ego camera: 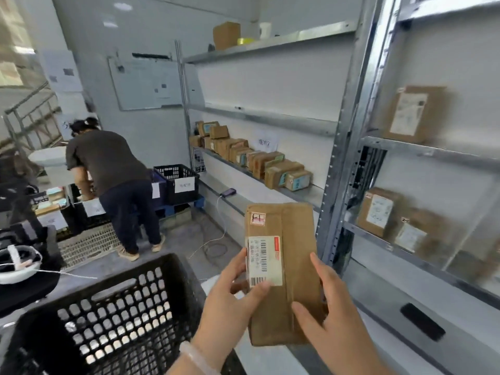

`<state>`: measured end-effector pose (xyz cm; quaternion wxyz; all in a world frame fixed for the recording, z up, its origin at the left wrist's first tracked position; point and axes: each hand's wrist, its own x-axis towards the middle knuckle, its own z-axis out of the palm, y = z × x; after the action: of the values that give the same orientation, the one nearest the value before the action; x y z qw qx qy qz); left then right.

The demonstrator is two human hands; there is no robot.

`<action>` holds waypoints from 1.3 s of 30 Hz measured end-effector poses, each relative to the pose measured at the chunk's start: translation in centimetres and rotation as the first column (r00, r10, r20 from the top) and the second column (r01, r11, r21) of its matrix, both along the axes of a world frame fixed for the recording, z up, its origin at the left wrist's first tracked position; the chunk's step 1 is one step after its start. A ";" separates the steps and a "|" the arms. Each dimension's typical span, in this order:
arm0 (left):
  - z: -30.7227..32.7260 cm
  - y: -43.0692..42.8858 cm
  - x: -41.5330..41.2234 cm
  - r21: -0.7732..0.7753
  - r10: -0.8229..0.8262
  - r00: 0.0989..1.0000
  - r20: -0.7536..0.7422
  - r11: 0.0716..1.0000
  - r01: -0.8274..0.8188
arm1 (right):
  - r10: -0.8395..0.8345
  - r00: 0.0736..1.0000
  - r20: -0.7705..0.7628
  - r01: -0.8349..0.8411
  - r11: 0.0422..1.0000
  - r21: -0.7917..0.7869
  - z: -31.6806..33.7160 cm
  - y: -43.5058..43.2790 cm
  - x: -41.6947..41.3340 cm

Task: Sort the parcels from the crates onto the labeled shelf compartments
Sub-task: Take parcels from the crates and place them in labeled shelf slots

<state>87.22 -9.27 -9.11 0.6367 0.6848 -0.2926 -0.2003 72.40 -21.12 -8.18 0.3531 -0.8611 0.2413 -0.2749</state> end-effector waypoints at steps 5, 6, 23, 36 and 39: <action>0.6 -7.0 -6.2 -0.011 -0.062 0.998 0.004 0.998 0.062 | -0.100 0.994 0.037 0.101 0.995 -0.021 0.6 -5.1 -7.4; 0.7 -8.4 -7.5 -0.012 -0.074 0.997 0.003 0.997 0.074 | -0.115 0.993 0.042 0.116 0.993 -0.033 0.7 -6.2 -8.9; 1.9 -27.7 -28.2 -0.054 -0.384 0.922 0.053 0.920 0.387 | -0.397 0.912 0.105 0.405 0.912 -0.070 1.1 -20.1 -31.4; 7.0 -35.7 -36.5 -0.113 -0.640 0.758 0.125 0.750 0.652 | -0.651 0.730 0.207 0.678 0.729 -0.097 4.7 -22.7 -39.5; 7.8 -37.3 -37.9 -0.165 -0.679 0.723 0.124 0.705 0.690 | -0.707 0.666 0.239 0.742 0.663 -0.104 5.8 -22.8 -40.9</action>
<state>49.28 -46.55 -1.36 0.5740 0.4650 -0.5611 -0.3733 31.52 -43.88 -2.40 0.1489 -0.6948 0.5047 -0.4903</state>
